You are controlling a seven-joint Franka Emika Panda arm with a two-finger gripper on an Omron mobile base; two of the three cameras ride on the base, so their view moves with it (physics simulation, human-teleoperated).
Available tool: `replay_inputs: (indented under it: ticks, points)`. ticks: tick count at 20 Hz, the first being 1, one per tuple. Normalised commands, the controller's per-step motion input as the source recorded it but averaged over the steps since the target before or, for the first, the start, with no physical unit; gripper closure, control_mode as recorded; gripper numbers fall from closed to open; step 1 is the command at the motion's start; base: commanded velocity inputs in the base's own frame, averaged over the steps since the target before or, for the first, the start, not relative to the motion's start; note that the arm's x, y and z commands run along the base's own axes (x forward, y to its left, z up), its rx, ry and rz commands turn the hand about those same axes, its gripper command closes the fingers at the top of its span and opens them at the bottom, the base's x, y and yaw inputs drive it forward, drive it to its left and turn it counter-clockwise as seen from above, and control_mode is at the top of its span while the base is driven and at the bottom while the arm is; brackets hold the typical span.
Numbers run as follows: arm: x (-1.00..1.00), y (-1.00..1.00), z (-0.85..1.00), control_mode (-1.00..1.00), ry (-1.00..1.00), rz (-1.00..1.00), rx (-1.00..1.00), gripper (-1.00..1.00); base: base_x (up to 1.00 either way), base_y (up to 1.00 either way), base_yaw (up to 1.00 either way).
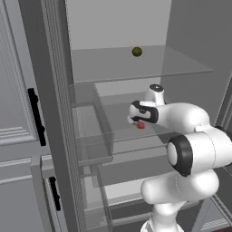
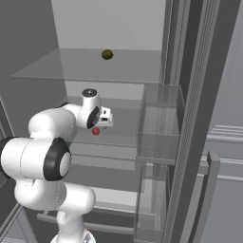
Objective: Take the strawberry from the fridge and place it on top of the pancake, located on the dining counter.
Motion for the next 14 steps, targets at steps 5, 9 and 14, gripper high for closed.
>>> replay_inputs:
  ticks: [5, 9, 14]
  points:
    - [0.00, 0.05, -0.28, -1.00, 0.07, 0.00, 0.00, -1.00, 0.00, 0.00, 0.00]
    - [0.00, 0.01, -0.07, -1.00, 0.00, 0.00, 0.00, -1.00, 0.00, 0.00, 0.00]
    - [0.00, 0.00, -0.10, -1.00, 0.01, 0.00, 0.00, -1.00, 0.00, 0.00, 0.00]
